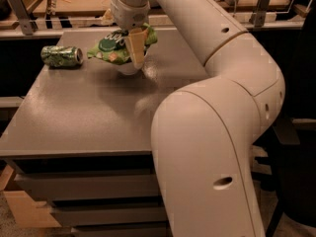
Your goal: Pick green rice chip bag from white bowl and place on counter
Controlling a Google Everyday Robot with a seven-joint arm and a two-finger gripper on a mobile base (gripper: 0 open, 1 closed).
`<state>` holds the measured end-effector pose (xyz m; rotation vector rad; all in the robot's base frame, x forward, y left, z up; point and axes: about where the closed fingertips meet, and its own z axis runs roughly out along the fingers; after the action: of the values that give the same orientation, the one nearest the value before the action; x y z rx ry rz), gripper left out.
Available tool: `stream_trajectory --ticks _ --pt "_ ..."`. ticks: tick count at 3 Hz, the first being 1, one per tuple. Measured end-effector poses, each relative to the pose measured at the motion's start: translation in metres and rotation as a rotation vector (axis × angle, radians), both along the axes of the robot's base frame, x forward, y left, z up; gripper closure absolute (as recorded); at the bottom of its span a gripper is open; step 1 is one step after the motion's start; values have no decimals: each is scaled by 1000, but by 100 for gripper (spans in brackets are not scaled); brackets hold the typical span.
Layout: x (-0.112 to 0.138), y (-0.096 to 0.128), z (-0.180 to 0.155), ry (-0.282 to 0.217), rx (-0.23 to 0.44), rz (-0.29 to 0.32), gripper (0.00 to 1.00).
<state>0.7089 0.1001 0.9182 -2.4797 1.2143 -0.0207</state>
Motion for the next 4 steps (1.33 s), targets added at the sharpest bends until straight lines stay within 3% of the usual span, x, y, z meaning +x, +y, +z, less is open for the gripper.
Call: stream_trajectory --ticks 1,4 --pt "0 0 -1 6 3 -4 18" --pt "-3 -14 9 -9 1 -37 88"
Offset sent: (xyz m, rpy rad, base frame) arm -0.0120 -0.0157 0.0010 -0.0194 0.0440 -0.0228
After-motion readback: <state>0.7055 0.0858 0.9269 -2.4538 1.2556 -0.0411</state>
